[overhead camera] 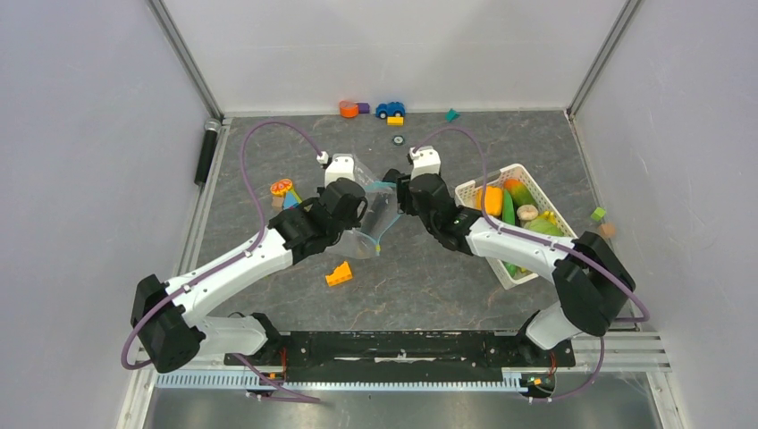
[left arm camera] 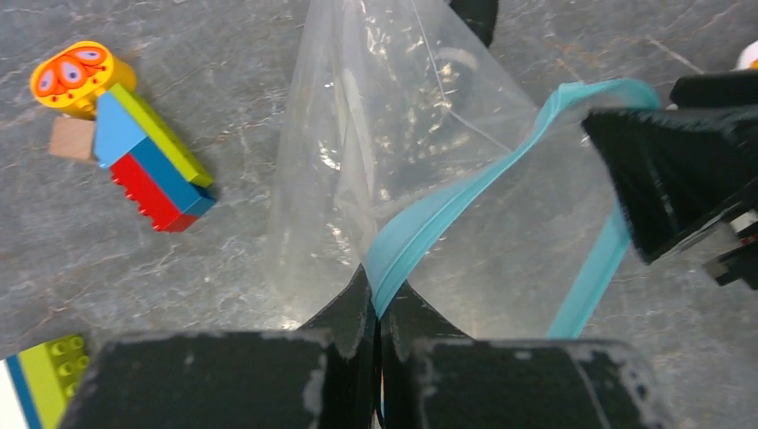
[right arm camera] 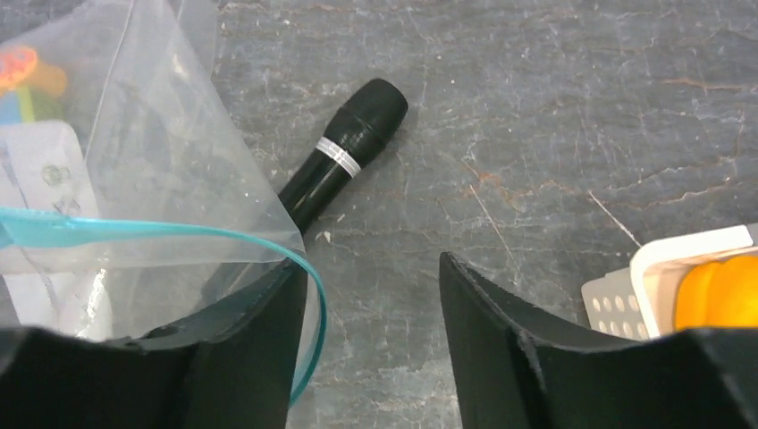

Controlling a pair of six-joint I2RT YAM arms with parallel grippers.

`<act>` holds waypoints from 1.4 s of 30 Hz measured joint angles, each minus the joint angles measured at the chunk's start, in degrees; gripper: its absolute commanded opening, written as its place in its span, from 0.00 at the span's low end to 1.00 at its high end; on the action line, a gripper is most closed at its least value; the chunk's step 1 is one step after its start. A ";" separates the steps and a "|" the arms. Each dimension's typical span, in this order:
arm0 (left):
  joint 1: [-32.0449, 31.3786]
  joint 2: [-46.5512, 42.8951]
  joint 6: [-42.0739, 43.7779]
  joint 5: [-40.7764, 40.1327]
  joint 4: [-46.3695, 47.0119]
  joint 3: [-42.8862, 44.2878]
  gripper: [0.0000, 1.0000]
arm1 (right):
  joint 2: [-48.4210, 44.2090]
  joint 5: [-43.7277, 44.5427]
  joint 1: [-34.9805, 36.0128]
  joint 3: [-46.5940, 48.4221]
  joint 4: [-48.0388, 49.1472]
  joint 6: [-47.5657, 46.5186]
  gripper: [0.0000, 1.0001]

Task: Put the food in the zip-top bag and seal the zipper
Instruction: Open the zipper of the food storage bag at the center of the board.

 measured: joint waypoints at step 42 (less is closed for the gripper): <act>-0.31 -1.27 -11.56 -4.13 -10.08 -3.30 0.71 | -2.69 -23.61 -6.86 -9.31 9.29 -0.04 0.00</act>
